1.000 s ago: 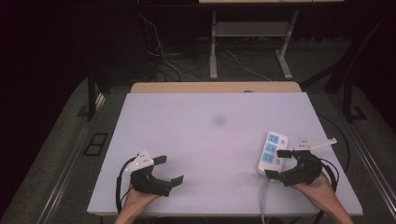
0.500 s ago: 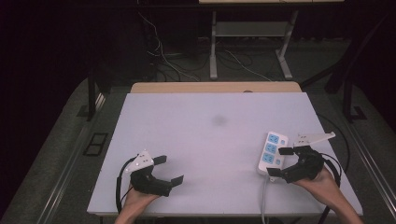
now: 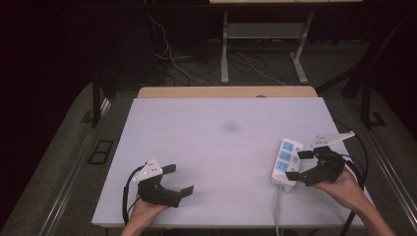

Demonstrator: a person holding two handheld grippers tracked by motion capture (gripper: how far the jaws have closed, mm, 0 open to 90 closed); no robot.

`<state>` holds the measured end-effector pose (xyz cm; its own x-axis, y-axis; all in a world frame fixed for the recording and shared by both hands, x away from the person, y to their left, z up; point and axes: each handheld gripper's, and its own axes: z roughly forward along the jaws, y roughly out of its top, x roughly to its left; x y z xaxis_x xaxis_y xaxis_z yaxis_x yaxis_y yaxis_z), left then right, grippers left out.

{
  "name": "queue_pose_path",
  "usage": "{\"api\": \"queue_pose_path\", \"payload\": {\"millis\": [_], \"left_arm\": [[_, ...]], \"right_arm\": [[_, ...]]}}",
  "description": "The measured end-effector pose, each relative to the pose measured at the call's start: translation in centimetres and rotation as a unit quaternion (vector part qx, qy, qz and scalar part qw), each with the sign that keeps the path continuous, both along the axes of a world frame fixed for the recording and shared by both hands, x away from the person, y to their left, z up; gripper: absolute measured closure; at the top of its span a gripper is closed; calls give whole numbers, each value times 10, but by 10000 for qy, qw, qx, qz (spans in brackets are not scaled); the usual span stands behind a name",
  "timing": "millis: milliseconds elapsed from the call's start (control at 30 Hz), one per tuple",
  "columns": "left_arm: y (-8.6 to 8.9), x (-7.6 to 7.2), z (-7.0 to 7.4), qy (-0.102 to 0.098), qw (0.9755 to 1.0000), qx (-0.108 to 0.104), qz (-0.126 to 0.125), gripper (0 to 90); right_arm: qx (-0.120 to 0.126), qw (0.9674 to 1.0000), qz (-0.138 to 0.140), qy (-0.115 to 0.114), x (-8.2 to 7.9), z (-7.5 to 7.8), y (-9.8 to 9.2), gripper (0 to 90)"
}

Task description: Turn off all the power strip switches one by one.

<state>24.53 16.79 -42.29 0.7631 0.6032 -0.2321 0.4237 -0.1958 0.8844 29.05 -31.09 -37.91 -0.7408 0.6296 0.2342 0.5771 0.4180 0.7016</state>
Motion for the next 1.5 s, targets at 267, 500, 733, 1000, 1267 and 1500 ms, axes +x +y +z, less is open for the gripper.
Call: {"api": "queue_pose_path", "payload": {"millis": [267,500,733,1000,1267,1500], "left_arm": [[1,0,0,-53,10000,-7,44,0],[0,0,0,-66,10000,29,44,0],[-1,-1,0,-92,9999,56,36,0],[-1,0,-1,-97,9999,49,35,0],[-1,0,-1,-100,9999,55,20,0],[-1,0,-1,-104,9999,51,15,0]], "right_arm": [[-386,9992,87,17,6,4,-3,40],[-498,9987,124,81,11,10,-11,334],[-452,9983,110,362,16,10,-20,554],[-409,9971,22,634,18,7,-23,797],[-284,9962,-9,818,22,-2,-25,898],[-253,9955,40,911,26,-15,-22,899]]}}
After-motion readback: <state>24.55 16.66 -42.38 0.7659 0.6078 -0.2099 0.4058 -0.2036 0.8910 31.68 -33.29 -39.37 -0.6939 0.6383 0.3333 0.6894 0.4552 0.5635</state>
